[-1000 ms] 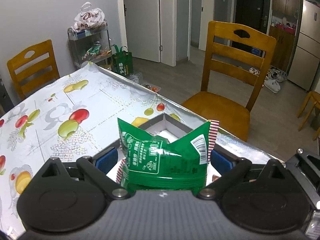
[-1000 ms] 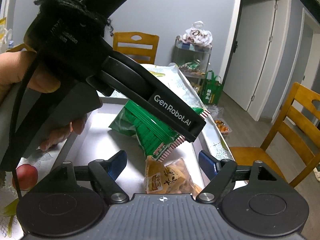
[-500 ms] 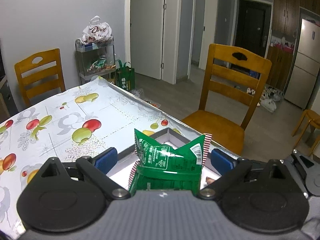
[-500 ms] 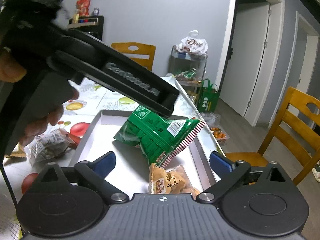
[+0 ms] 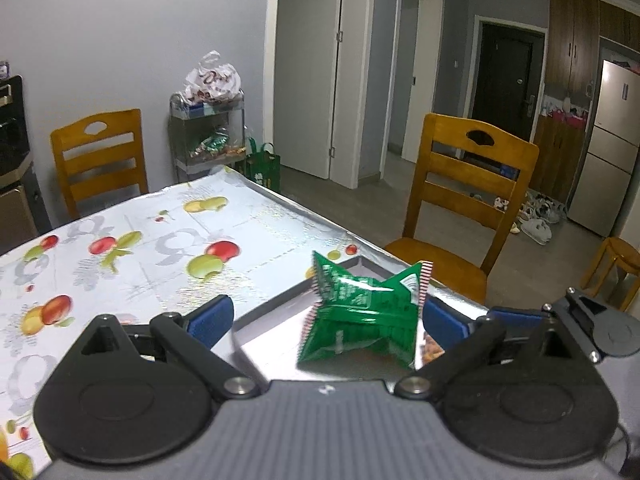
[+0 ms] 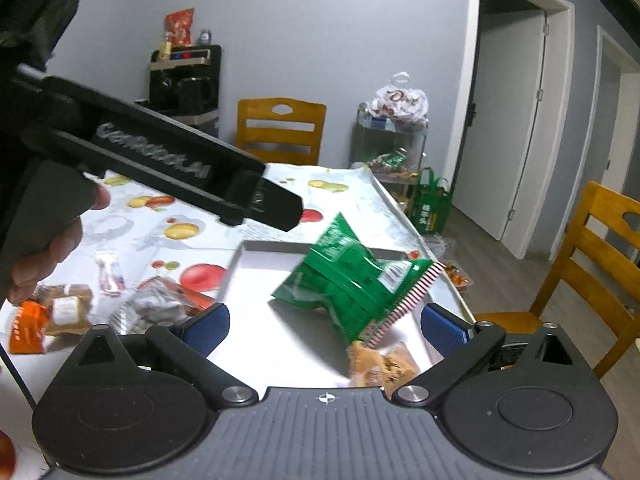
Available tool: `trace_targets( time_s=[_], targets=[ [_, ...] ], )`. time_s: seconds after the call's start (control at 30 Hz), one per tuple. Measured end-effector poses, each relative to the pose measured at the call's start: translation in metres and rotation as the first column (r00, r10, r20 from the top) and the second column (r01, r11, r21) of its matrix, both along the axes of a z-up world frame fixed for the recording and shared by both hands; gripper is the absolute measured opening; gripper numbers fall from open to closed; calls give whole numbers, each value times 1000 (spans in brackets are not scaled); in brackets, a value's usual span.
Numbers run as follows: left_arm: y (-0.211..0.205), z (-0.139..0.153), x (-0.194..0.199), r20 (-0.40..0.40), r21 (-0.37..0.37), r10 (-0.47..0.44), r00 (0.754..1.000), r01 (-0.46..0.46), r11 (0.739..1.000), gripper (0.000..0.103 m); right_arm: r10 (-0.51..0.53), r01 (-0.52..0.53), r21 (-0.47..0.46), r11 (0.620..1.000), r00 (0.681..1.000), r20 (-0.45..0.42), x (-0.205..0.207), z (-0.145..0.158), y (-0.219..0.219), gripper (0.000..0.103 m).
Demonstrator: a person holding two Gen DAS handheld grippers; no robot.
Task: Organize snacks
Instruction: 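Lower both bags into the white tray and open both grippers, then grasp the white-and-gold pastry packet with the right gripper while the left gripper returns to the snacks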
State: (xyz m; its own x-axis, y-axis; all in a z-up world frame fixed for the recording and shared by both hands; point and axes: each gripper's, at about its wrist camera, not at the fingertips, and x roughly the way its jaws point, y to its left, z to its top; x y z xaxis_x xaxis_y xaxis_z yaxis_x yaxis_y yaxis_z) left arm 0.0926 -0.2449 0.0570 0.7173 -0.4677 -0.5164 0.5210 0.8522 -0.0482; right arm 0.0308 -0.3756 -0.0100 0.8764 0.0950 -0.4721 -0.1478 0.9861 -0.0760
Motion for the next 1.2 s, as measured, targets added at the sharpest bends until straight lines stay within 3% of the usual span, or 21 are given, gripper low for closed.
trace_targets(
  time_s=[0.23,0.77,1.2],
  targets=[
    [38,6,-24,53,49,49,997,-51,997,102,27,-28,27,999,1000,11,-4,10,18,103],
    [124,-3,-75,75,44,136,988,-140,989,102,111,-115,69,991,993,50,-13,20,61,103],
    [208,-31,-86,18,36,333,943,-334,942,102,183,-184,68,980,983,33,-16,12,93,103]
  ],
)
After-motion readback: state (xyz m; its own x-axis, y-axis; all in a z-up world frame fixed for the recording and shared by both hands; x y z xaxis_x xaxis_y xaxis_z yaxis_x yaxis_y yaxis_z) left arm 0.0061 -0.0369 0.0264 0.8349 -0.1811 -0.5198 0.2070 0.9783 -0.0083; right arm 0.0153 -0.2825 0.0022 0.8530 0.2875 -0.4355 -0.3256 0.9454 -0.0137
